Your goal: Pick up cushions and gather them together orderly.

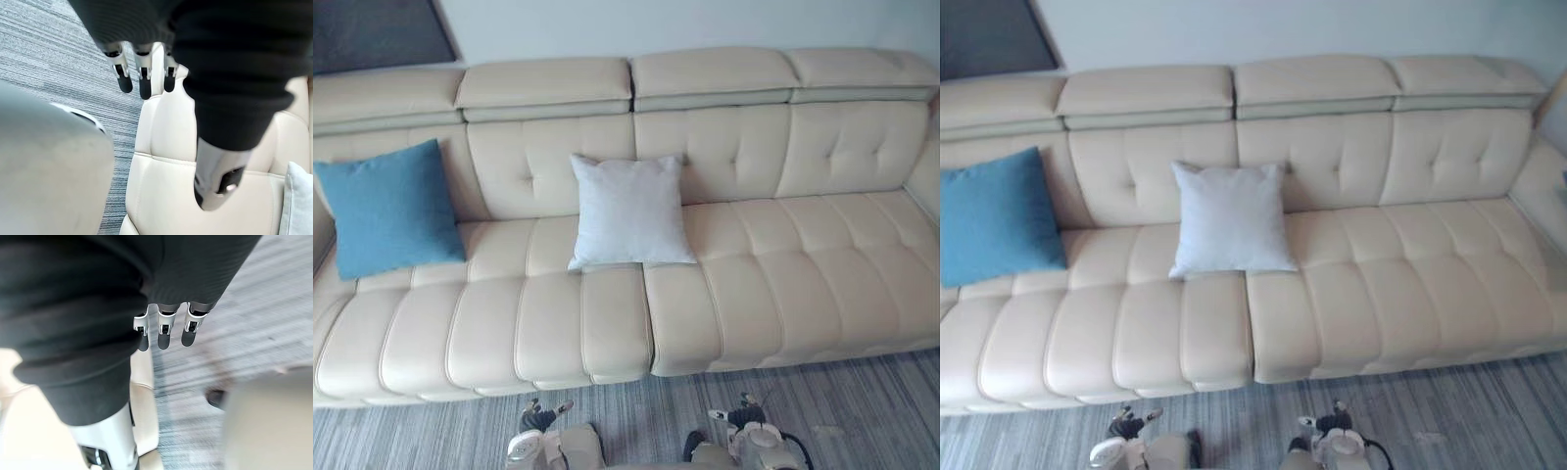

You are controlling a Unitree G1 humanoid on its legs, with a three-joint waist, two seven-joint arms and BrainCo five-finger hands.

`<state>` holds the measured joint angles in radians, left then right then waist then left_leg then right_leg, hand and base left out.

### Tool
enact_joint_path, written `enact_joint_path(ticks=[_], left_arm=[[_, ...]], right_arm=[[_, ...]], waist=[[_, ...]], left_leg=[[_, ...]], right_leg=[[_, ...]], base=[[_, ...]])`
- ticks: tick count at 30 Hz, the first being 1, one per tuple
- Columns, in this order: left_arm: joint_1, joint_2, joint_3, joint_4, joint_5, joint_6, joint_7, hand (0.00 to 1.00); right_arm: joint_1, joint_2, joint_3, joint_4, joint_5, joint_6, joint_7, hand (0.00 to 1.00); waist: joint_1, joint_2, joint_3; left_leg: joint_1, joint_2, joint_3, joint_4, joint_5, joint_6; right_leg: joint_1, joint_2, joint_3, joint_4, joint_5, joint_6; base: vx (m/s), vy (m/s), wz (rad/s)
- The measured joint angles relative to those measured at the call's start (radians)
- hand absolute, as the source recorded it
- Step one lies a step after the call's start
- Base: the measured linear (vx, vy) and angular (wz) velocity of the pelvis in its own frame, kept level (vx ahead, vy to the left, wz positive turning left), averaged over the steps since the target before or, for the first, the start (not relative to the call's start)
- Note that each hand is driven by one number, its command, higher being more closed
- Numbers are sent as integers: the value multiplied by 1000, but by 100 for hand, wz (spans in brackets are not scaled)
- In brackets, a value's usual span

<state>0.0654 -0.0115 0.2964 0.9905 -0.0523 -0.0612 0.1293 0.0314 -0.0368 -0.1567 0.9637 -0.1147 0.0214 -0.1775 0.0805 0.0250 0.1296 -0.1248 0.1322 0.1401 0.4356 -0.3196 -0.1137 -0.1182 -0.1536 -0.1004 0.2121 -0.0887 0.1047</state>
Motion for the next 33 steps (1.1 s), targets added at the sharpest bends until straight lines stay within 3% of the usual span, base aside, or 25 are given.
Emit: enact_joint_path(ticks=[3,8,11,14,16,17,18,19,23,24,25,26,27,28,30,31,32,33], left_arm=[[16,20,2,1,-2,0,-1,0],[16,7,1,8,-1,1,0,0],[4,-3,4,30,5,2,-3,0],[-5,-5,34,52,11,5,-10,0],[-8,-8,59,62,11,10,-17,0],[-8,-10,63,61,12,10,-19,0],[-8,-8,60,61,12,12,-21,0],[-7,-1,59,61,11,12,-23,0],[-10,1,36,76,11,23,-35,0],[-15,10,32,79,12,24,-40,0],[-19,16,42,76,13,25,-43,0],[-19,15,48,70,13,25,-43,0],[-15,13,68,48,13,25,-45,0],[-15,13,69,39,13,25,-45,0],[-14,17,61,11,13,24,-45,0],[-15,16,53,-11,12,22,-46,0],[-15,15,50,-19,11,21,-46,0],[-15,11,41,-27,11,19,-45,0]], right_arm=[[12,34,2,-8,-1,2,3,0],[10,36,1,-8,0,0,6,0],[9,36,-1,-6,8,0,7,0],[-8,41,4,-2,12,-2,9,0],[-20,39,2,-3,18,-3,10,0],[-24,38,1,-5,19,-3,10,0],[-24,36,-23,-4,20,-3,11,0],[-15,37,-40,6,20,-3,12,0],[-23,18,-76,38,38,-14,16,0],[-24,16,-79,43,41,-13,17,0],[-16,19,-79,33,51,-14,15,0],[-13,19,-77,33,54,-15,13,0],[-11,15,-76,33,60,-13,10,0],[-12,16,-76,33,64,-13,9,0],[-22,28,-74,31,78,-12,4,0],[-29,34,-74,31,78,-11,2,0],[-30,37,-71,31,78,-11,1,0],[-31,37,-56,31,78,-7,0,0]], waist=[[-16,-44,-27],[-19,-32,-49],[-20,-18,-48],[-16,-12,-52],[-12,0,-53],[-17,1,-52],[-25,4,-46],[-20,-12,-47],[-23,3,-42],[-25,-1,-35],[-37,-2,-27],[-37,0,-21],[-24,2,-6],[-20,6,-2],[-15,-7,8],[-7,-17,15],[-4,-19,18],[10,-20,19]], left_leg=[[24,-41,30,-53,-1,2],[44,-54,43,-92,-2,7],[72,-39,81,-102,32,32],[87,-13,160,-109,33,34],[109,27,249,-123,47,58],[117,33,267,-127,47,57],[151,26,321,-148,46,56],[185,8,366,-158,46,56],[216,19,366,-137,46,54],[195,45,351,-42,46,53],[129,94,299,150,56,71],[93,119,270,247,70,90],[15,168,198,445,66,144],[-8,175,175,492,57,148],[-118,134,72,557,20,97],[-174,65,3,501,3,68],[-186,42,-19,474,-2,61],[-207,-31,-100,378,-10,47]], right_leg=[[-14,-2,26,35,12,-12],[-22,14,67,-26,39,-14],[-35,55,130,-25,49,-8],[-102,107,158,-5,80,-50],[-144,123,-56,-17,129,-149],[-144,115,-125,-9,119,-178],[-144,64,-366,66,23,-222],[-118,30,-513,88,-38,-228],[-100,88,-432,76,-48,-217],[-91,98,-412,76,-71,-213],[-65,119,-401,70,-84,-214],[-48,131,-392,65,-88,-220],[-15,165,-363,65,-110,-228],[-6,173,-353,67,-117,-230],[18,191,-290,79,-144,-249],[25,193,-234,79,-148,-246],[27,196,-209,78,-149,-244],[34,204,-152,71,-148,-240]], base=[[56,101,-41],[63,36,-33],[160,17,-79],[150,-24,-136],[82,-80,-165],[90,-119,-128],[119,-118,-110],[134,-120,-108],[127,-99,-85],[88,-94,-37],[135,-163,-31],[122,-131,-45],[133,-109,-56],[115,-41,-74],[164,-22,-101],[210,-7,-118],[226,35,-140],[154,59,-104]])
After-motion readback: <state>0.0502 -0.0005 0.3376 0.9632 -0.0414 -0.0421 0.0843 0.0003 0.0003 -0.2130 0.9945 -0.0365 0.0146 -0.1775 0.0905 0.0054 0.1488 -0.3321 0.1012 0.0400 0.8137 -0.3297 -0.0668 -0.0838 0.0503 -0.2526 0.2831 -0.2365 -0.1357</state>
